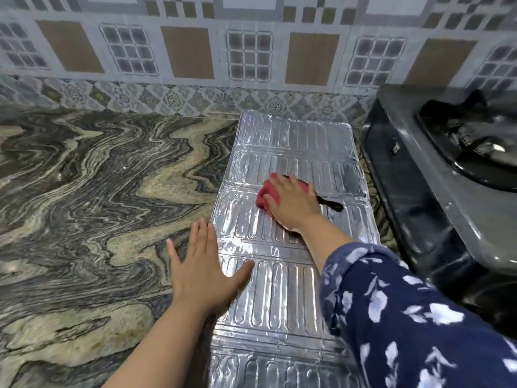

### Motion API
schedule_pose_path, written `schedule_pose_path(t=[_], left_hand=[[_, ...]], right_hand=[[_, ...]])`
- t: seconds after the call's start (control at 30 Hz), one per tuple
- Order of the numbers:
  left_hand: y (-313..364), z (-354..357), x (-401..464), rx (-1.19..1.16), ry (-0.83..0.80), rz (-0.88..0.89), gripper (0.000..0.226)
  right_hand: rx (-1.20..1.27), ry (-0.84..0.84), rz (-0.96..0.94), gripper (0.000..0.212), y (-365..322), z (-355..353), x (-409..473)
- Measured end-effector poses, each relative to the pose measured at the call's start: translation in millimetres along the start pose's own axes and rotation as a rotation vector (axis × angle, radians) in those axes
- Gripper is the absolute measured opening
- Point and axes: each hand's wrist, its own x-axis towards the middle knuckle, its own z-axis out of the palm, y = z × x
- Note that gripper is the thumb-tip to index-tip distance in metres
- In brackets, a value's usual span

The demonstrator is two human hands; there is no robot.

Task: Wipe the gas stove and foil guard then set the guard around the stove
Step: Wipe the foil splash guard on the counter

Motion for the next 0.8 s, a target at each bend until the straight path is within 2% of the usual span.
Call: schedule_pose_path(t=[0.13,0.3,0.37,0.5,0.7,0.8], left_hand=[[10,-9,19,-0.053,0.011,-0.053,0.100],[31,-17,85,-0.019,0.086,0.109,0.087],[33,-14,106,-0.022,0.079,0.119,0.085],[28,-1,115,-0.053,0.116,0.119,0.090],[28,5,115,-0.048,0.174,0.117,0.091],[27,4,116,-0.016,0.187,0.113,0.091]], right_hand=[[0.040,0.001,-0.027,0.058,12,-3,-6],[0.067,0.005,-0.036,0.057,13,-1,-5],[0.074,0.016,-0.046,0.057,16,1,-5],[0.066,-0.001,-0.084,0.056,11,-3,7],[0.098,-0.082,-0.243,0.055,-28,-8,54],[0.074,-0.087,-0.226,0.061,-31,-8,85]])
